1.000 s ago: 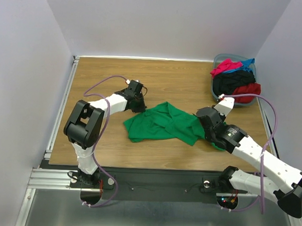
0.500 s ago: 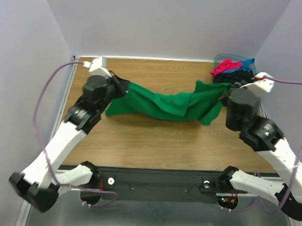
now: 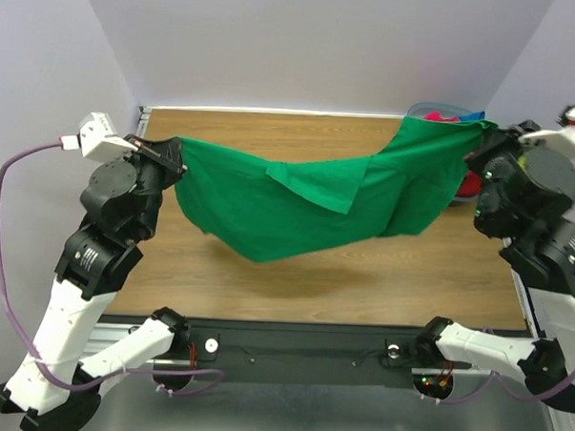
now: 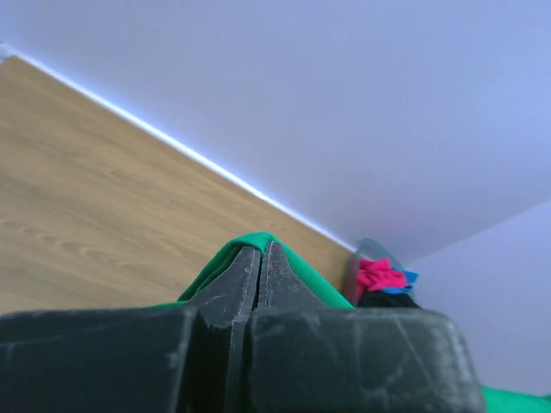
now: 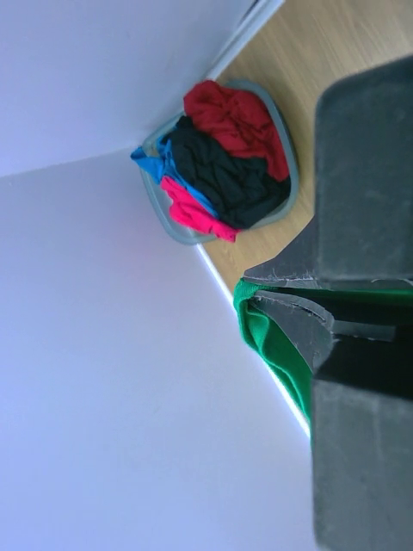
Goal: Fold and stack the t-shirts
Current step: Flatten the tshirt out
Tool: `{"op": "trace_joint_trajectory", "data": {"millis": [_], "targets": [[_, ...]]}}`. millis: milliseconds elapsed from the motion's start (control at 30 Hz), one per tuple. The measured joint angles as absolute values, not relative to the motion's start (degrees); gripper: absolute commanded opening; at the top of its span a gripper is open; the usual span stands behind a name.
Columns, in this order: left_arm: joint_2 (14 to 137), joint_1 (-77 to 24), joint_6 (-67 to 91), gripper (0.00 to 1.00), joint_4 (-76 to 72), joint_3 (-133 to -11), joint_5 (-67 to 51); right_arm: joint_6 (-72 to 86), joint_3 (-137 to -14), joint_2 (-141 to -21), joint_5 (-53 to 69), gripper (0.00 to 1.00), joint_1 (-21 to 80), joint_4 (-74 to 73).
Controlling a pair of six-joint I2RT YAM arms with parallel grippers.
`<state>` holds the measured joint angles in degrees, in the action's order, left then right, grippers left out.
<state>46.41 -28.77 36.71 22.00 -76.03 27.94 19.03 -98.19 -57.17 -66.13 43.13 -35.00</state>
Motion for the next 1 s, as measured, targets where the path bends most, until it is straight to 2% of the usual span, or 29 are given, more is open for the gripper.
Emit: {"op": "trace_joint_trajectory", "data": {"millis": [267,400,567,733,800,900,1000], "targets": [[53.9,-28.8,37.9,0.00,27.8,-78.3,36.3,14.4,-98.7,-67.0,-69.1,0.00,43.1,-35.4],[58.4,-25.1,37.8,0.00,26.2,-76.2,35.1,12.0,-98.0,-72.7,-68.9,0.00,42.2,-35.0],[69.7,-17.5,36.7,0.00,18.4,-70.0,25.9,14.0,-91.2,-81.1,-56.2,0.00,34.4,-34.0],[88.3,-16.2,35.8,0.00,15.7,-67.7,20.2,16.4,-88.6,-100.7,-41.8,0.00,28.1,-33.5],[91.7,-16.2,35.8,0.00,15.8,-66.6,19.2,17.0,-86.7,-104.6,-38.2,0.00,28.0,-33.8],[91.1,-16.4,35.8,0.00,16.3,-64.1,18.0,17.7,-82.0,-105.6,-33.1,0.00,28.2,-35.5],[85.6,-17.4,36.1,0.00,15.8,-60.2,17.8,17.8,-77.7,-100.0,-30.2,0.00,28.6,-35.4]]}}
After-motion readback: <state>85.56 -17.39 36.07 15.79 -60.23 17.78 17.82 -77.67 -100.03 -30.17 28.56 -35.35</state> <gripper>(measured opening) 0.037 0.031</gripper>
